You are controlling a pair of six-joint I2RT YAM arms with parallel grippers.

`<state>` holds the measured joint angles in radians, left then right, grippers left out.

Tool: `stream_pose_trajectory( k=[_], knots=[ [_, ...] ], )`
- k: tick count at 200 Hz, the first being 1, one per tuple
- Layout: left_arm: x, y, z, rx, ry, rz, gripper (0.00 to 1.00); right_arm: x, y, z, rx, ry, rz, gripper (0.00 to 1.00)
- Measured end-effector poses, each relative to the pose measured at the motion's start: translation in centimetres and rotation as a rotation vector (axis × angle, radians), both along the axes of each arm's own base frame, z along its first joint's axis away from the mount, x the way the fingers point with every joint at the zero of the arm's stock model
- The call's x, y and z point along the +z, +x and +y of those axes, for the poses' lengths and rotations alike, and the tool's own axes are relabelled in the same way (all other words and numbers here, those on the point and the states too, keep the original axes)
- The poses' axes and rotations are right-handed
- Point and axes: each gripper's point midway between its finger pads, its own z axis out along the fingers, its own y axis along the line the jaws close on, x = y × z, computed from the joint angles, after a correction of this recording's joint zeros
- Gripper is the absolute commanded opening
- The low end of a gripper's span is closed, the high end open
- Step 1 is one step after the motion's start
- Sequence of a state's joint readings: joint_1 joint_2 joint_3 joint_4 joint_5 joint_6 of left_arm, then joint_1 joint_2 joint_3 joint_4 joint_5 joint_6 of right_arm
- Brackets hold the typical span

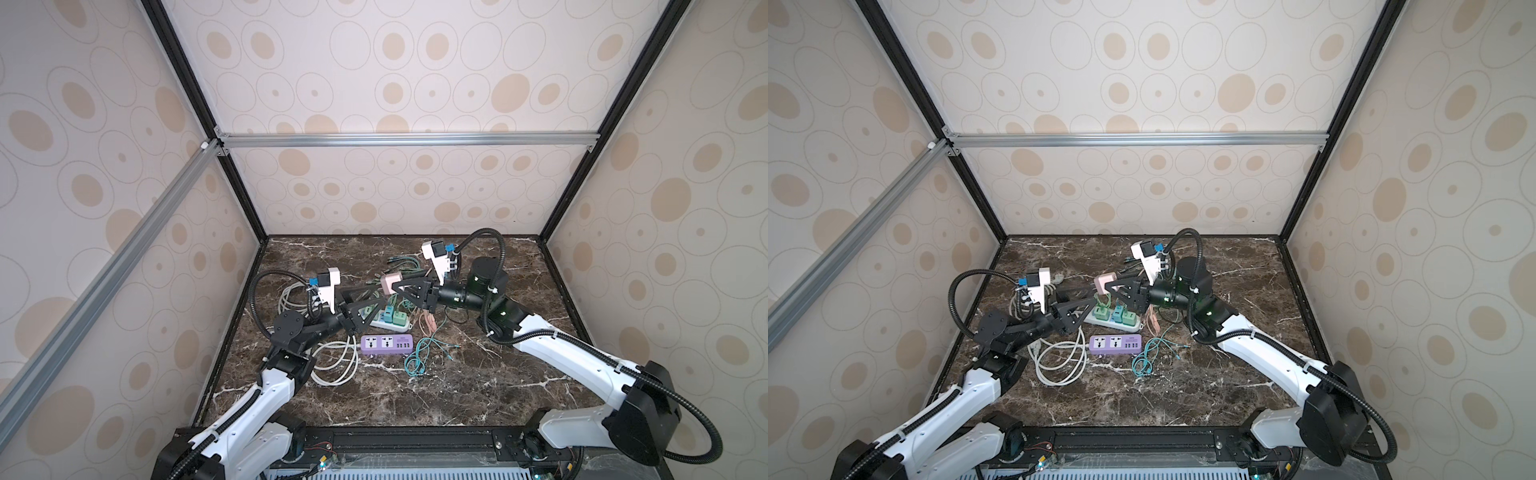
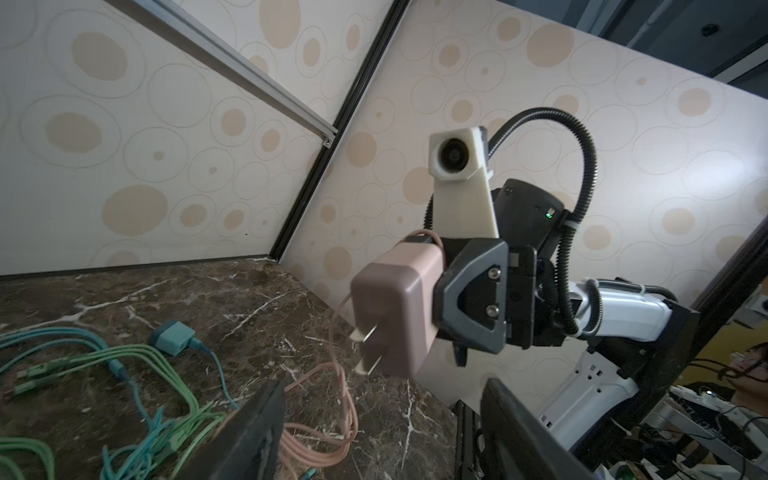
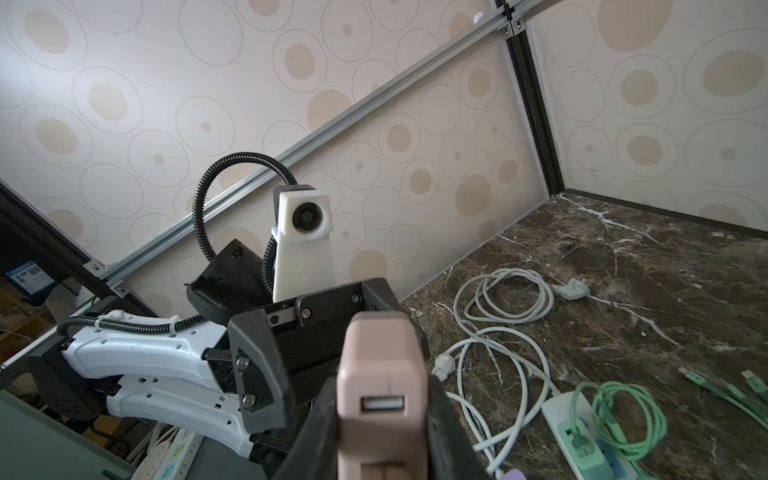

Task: Insert the plug
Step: 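Open the left gripper and draw it back while the right gripper holds the charger, then carry the pink charger with the right gripper over the purple power strip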

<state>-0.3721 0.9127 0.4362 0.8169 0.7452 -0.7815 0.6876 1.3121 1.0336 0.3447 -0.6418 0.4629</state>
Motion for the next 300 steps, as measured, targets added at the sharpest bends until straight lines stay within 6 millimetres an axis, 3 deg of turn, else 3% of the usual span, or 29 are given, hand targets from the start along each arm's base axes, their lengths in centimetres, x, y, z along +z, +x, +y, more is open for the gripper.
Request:
stream_pose_trajectory(
  k=[63,105,148,176,230,300],
  knots=[
    [-4.7,1.4,1.6,0.153,0.121,0.143,0.71,-2.1,0.5,-1.1,-0.058,-0.228,-0.007,0.05],
    [-10.3,2.8,3.7,0.299,0.242,0.342,0.66,-2.7,0.9,-3.0,-0.106,-0.433,-0.071,0.05],
    [-15.9,2.4,5.0,0.358,0.308,0.509,0.56,-7.1,1.3,-4.5,-0.092,-0.661,-0.081,0.01],
    [-17.8,2.0,5.6,0.381,0.327,0.573,0.55,-10.0,2.6,-5.0,-0.094,-0.790,-0.075,0.00],
    [-20.4,1.2,6.4,0.406,0.352,0.637,0.44,-11.7,3.8,-3.2,-0.016,-0.826,-0.096,0.01],
    [-24.1,-0.2,7.3,0.436,0.369,0.740,0.39,-17.2,1.7,0.4,0.205,-0.848,-0.089,0.00]
  ],
)
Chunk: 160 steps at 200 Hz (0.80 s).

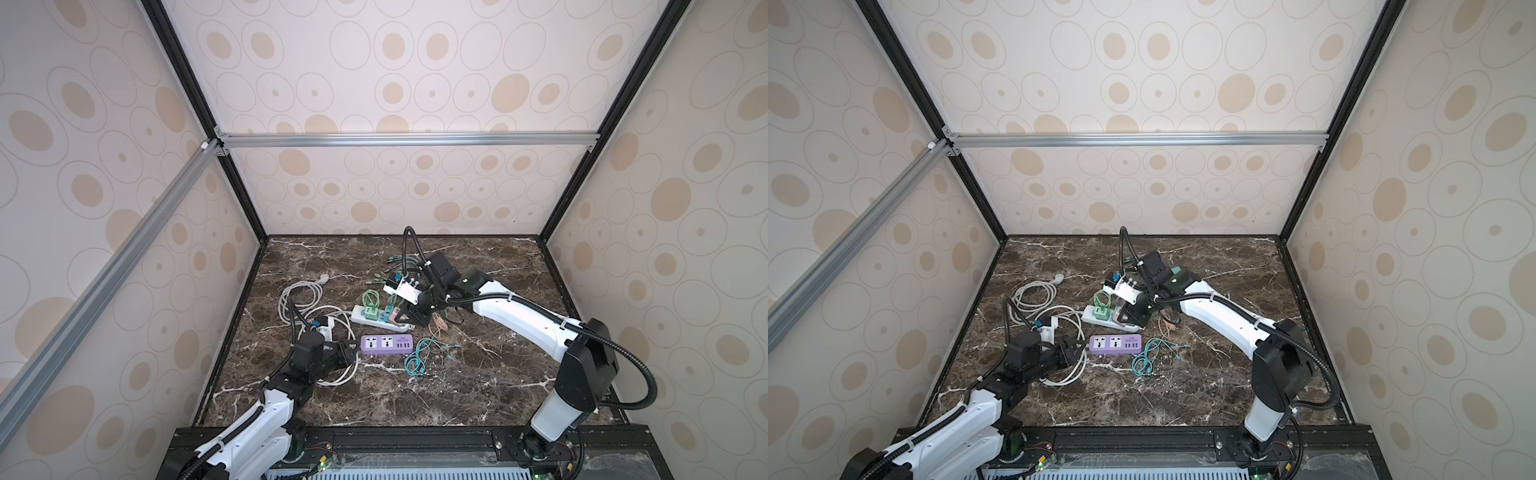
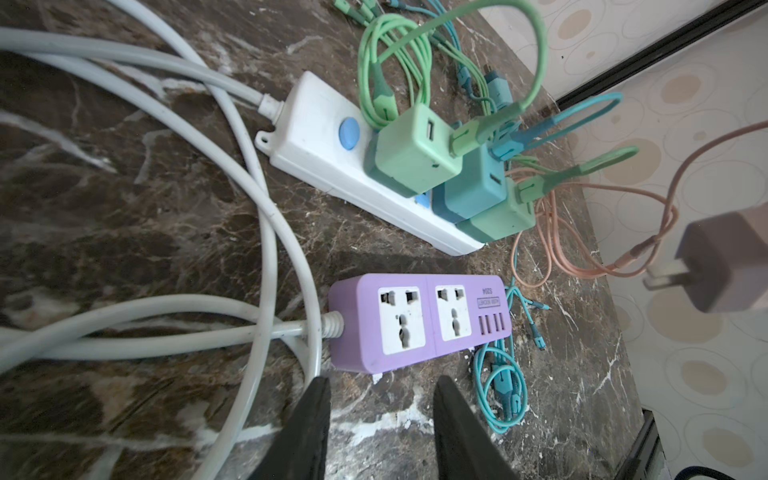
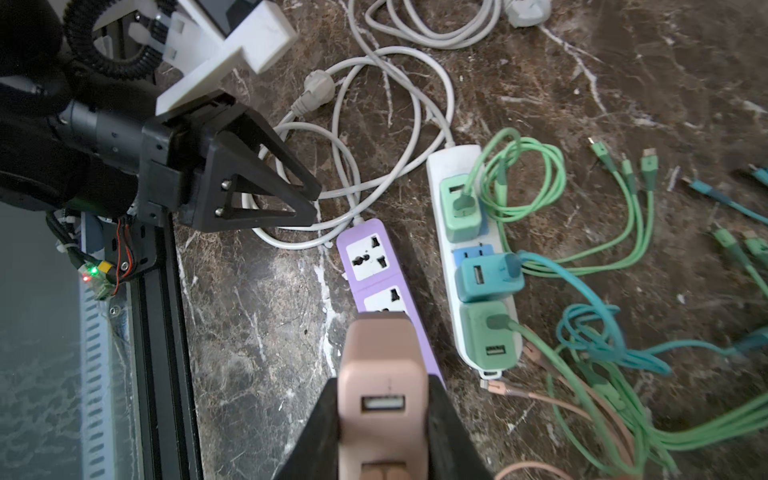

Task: Insert the plug
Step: 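Carry the pink charger with the right gripper over the purple power strip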

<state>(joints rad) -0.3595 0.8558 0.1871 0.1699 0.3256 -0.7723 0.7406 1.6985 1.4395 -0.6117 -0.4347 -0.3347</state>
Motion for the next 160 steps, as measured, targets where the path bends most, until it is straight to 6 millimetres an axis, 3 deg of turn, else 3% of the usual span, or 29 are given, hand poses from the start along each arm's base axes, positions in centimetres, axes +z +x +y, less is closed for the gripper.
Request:
stream_pose_trajectory(
  k=[34,78,160],
  knots=[
    [-0.8,0.0,0.1,0.015,-0.006,0.018,0.35,-2.7,-1.3,2.1,0.096,-0.040,0.009,0.00],
    [-1.5,-0.2,0.0,0.011,-0.017,0.025,0.35,-5.9,-1.0,3.5,0.151,-0.098,0.013,0.00],
    [-1.3,0.3,-0.9,-0.023,-0.059,0.006,0.27,-7.6,-1.2,5.5,0.244,-0.136,-0.047,0.00]
  ],
)
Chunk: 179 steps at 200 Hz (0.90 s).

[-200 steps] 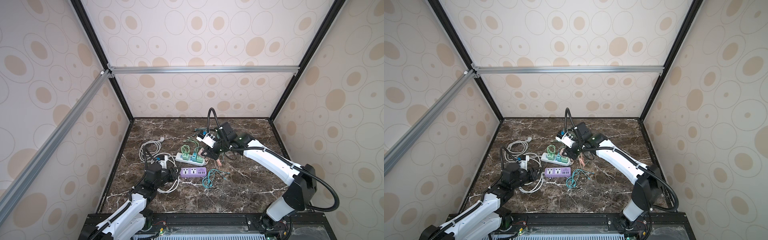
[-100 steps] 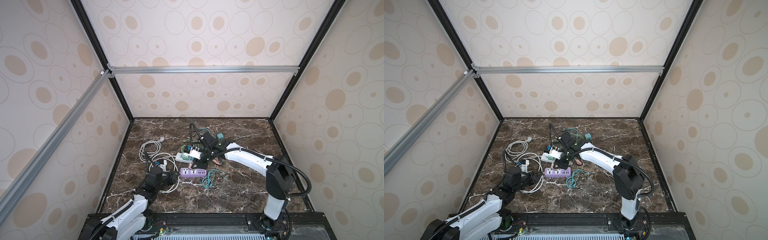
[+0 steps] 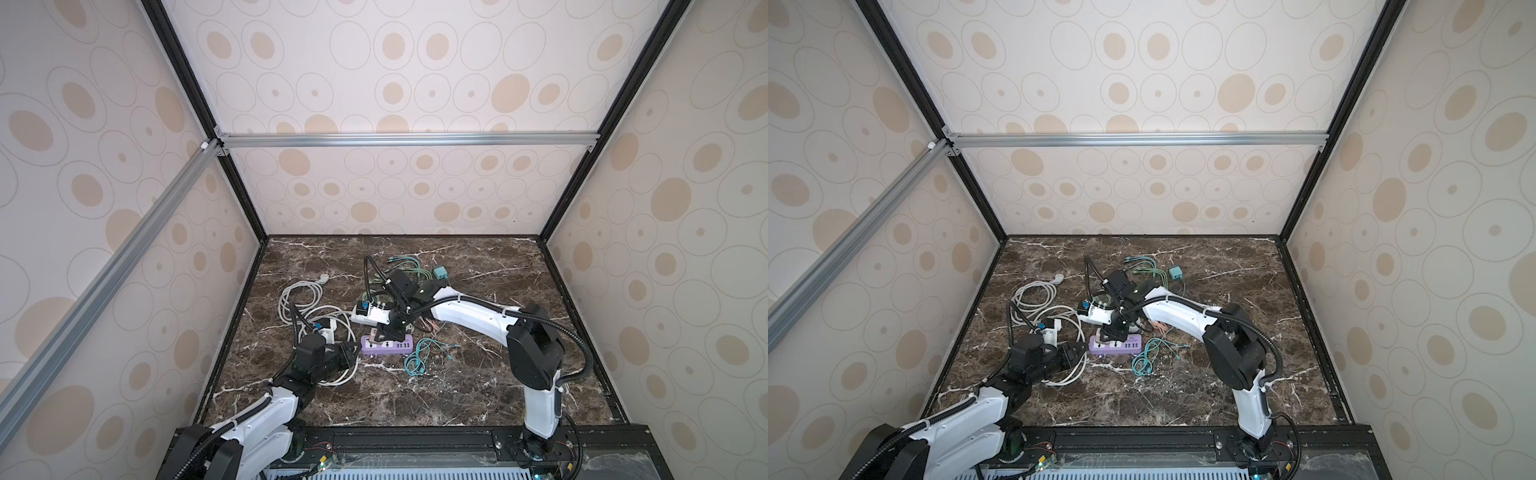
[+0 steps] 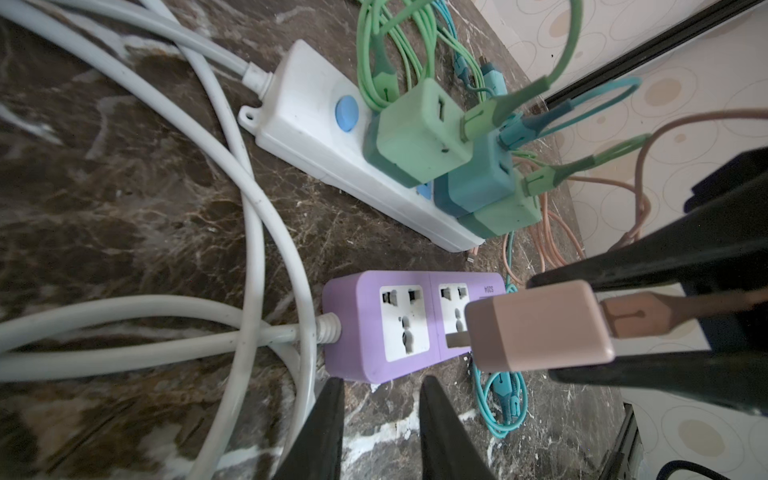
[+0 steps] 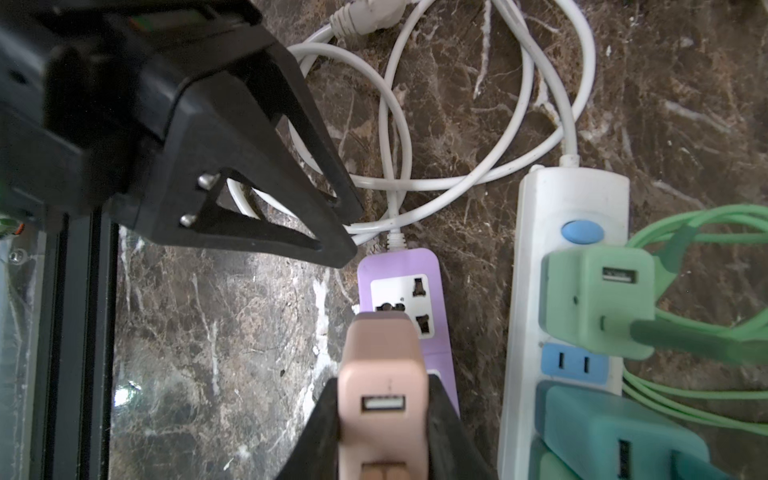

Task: Insert the plug
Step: 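Carry the pink charger with the right gripper over the purple power strip, then lower the pink charger and press its prongs into the purple strip socket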

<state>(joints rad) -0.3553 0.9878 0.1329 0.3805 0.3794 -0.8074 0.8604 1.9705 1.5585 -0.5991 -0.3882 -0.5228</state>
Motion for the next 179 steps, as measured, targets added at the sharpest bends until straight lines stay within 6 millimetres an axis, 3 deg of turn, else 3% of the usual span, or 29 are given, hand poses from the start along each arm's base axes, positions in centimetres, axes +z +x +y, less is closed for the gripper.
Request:
stream_pose_trajectory(
  k=[52,127,179],
  knots=[
    [-0.6,-0.2,-0.1,-0.003,-0.006,0.012,0.26,-1.1,0.5,0.9,0.035,-0.026,-0.038,0.00],
    [-0.8,-0.3,-0.1,-0.009,-0.012,0.005,0.27,-0.8,2.4,1.6,0.058,-0.054,-0.122,0.00],
    [-2.4,-0.7,-0.2,-0.024,0.005,0.059,0.25,-1.2,2.3,1.4,0.087,-0.080,-0.124,0.00]
  ],
)
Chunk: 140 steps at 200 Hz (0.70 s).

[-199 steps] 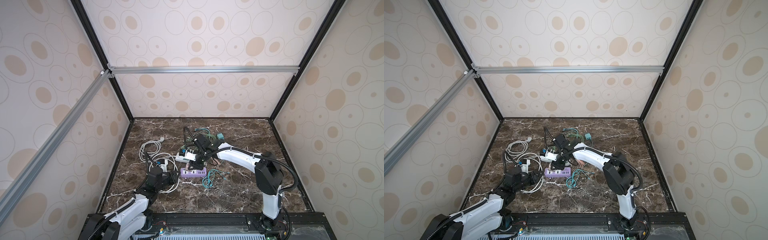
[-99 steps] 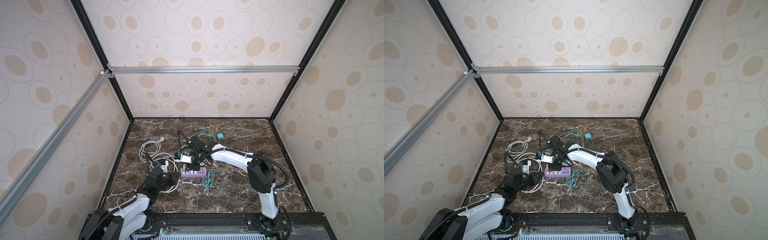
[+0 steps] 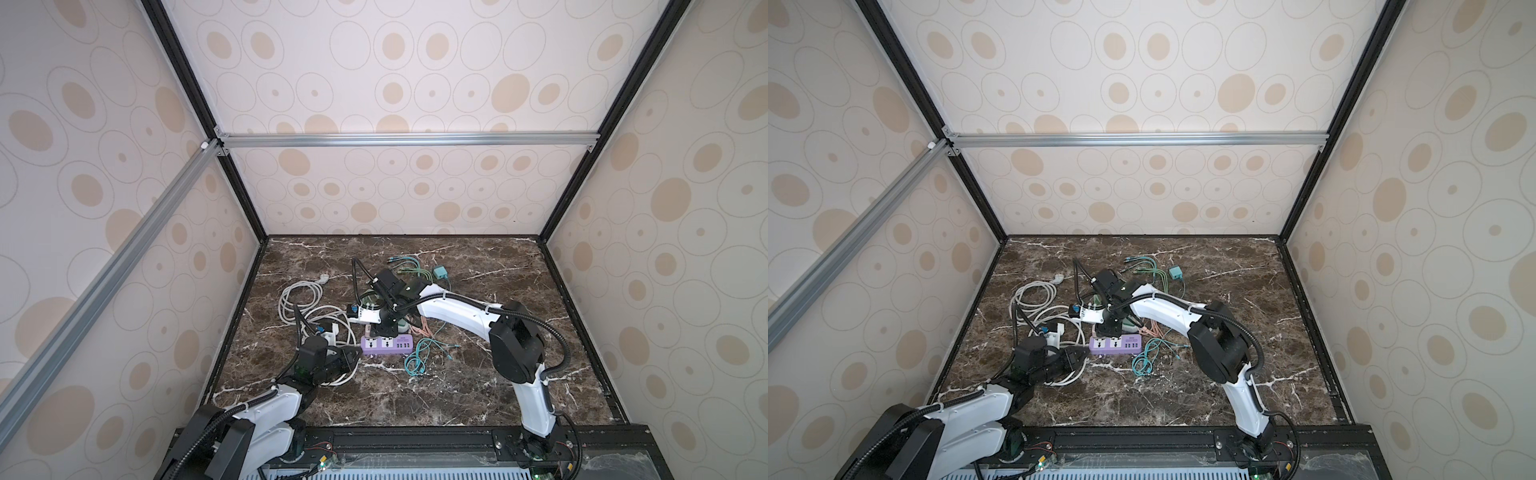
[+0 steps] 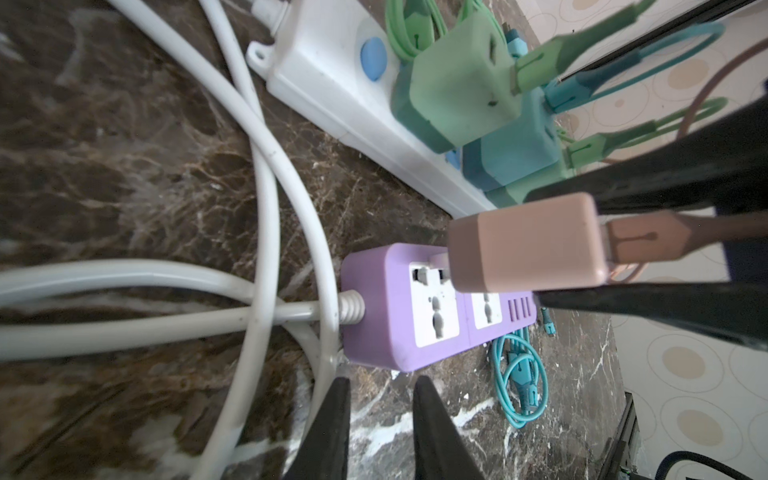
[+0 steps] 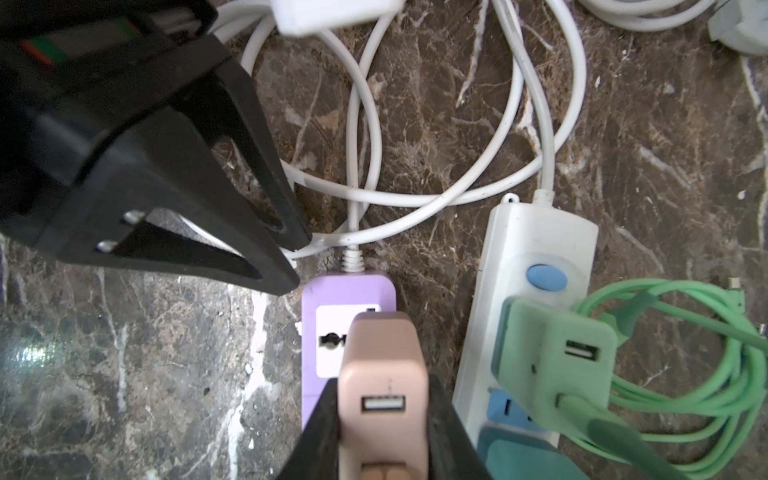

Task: Insert the plug
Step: 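Lower the pink charger and press its prongs into the purple strip socket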

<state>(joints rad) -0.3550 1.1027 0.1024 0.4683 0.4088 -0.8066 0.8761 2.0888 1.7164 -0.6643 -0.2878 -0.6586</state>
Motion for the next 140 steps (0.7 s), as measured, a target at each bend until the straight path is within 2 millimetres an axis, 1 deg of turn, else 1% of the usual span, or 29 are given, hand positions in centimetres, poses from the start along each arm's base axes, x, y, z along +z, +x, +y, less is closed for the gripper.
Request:
stream_pose_trajectory(
  k=[53,88,114,129,140],
  knots=[
    [-0.3,0.0,-0.3,-0.014,-0.005,0.015,0.25,-0.2,-0.3,0.1,0.011,-0.002,0.008,0.00],
    [0.0,0.2,-0.4,-0.017,-0.010,0.005,0.25,-1.2,-0.4,0.2,0.020,-0.017,0.012,0.00],
    [0.4,0.5,-0.6,-0.022,-0.015,-0.007,0.24,-1.1,-0.4,0.3,0.023,-0.018,0.009,0.00],
    [0.6,0.8,-0.8,-0.025,-0.017,-0.008,0.24,-1.2,-0.3,0.3,0.023,-0.020,0.007,0.00],
    [0.5,0.9,-0.8,-0.026,-0.017,-0.005,0.20,-1.2,-0.3,0.3,0.025,-0.021,0.006,0.00]
  ],
)
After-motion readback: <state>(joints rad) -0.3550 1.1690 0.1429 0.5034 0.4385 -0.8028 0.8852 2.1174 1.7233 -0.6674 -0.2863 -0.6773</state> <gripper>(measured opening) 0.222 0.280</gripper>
